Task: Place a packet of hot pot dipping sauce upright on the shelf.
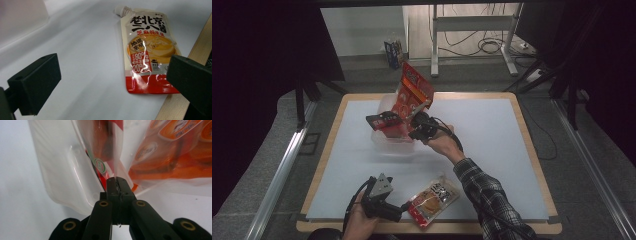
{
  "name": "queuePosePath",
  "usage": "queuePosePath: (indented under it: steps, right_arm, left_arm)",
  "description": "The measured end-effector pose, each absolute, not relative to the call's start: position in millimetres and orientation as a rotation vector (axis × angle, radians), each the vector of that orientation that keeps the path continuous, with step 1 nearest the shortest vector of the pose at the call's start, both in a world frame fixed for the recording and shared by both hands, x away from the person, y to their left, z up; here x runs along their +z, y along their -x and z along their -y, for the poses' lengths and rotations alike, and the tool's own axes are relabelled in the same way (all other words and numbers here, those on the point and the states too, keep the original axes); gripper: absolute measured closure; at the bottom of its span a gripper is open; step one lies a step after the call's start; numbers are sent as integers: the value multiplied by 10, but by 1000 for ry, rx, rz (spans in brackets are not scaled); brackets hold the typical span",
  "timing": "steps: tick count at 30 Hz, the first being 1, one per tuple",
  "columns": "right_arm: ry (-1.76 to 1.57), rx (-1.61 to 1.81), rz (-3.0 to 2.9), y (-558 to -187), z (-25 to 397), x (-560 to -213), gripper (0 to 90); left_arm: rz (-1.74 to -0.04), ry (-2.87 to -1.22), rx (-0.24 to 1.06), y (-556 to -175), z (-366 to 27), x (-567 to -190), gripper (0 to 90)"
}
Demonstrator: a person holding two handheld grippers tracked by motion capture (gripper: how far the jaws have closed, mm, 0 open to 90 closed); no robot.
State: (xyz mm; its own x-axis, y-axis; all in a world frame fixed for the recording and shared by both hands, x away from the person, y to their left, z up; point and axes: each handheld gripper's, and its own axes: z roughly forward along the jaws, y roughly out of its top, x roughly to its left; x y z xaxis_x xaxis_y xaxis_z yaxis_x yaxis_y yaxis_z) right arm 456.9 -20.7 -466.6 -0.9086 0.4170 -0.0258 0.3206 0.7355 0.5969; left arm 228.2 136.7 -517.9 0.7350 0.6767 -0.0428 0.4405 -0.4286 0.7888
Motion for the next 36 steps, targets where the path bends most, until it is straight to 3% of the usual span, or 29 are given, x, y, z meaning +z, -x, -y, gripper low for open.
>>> queuePosePath:
  steps: [4, 24, 36]
  right_arm:
    - [-602, 939, -2752, -4576, 220, -4699, 843]
    - [-623, 1020, -2703, -4410, 462, -4620, 341]
    - [-576, 1078, -2687, -4179, 622, -4648, 167]
  left_arm:
    - [-842, -2095, 359, -2281, -1366, -5179, 0]
    - [-833, -2129, 310, -2288, -1316, -5206, 0]
    - [-835, -2105, 285, -2290, -1313, -5219, 0]
